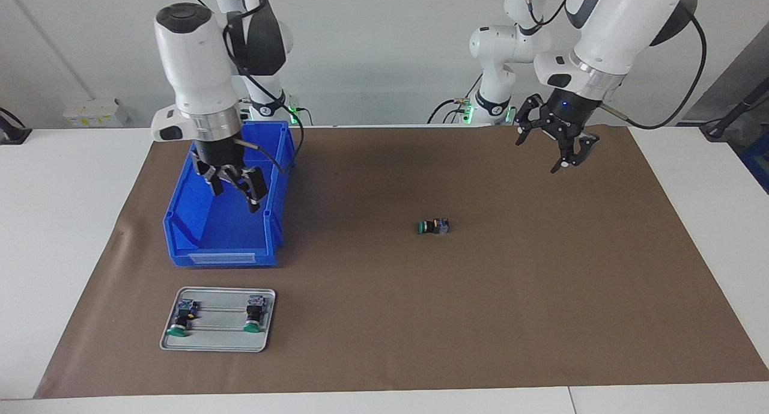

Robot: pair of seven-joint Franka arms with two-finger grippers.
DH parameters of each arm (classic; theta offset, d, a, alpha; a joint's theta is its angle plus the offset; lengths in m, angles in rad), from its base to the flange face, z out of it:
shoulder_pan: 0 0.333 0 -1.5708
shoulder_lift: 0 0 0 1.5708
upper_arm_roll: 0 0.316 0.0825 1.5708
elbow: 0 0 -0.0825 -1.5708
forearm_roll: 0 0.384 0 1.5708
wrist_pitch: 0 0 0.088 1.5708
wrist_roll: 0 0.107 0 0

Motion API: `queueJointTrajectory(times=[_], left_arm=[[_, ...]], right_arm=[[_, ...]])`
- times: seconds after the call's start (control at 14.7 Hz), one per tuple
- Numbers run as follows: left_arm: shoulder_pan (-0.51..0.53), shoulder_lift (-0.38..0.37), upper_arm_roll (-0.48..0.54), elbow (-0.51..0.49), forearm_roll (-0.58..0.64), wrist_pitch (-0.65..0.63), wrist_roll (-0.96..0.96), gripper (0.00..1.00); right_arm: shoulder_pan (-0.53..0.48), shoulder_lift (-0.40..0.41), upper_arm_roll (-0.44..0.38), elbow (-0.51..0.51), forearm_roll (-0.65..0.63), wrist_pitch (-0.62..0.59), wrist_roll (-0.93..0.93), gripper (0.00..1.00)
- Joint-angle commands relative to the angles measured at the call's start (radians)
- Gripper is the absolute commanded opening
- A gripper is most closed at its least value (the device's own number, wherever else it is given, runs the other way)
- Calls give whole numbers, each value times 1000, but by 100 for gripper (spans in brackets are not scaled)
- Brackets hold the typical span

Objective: Place and press button with both arms

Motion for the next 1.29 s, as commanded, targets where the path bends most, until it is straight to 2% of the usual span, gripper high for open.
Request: queueJointTrajectory(times=[0.0,0.27,0.41,0.54,0.82,1.02,1.22], left_arm=[[-52,5,11,-49,-17,63,137,94],[-113,79,11,-55,-17,89,271,92],[-148,94,11,-91,-17,138,298,92],[-179,108,11,-155,-18,213,298,90],[-236,94,13,-287,-17,354,297,88],[-254,117,14,-325,-17,420,288,88],[-276,149,16,-350,-13,484,275,88]], right_arm=[[-53,-73,10,-19,23,-78,-192,100],[-104,-148,2,10,26,-214,-319,100],[-145,-127,2,80,26,-305,-387,100],[-187,-137,2,58,59,-368,-396,100],[-188,-157,8,22,92,-408,-431,100],[-193,-162,11,33,92,-413,-611,100],[-198,-174,5,24,90,-431,-581,100]])
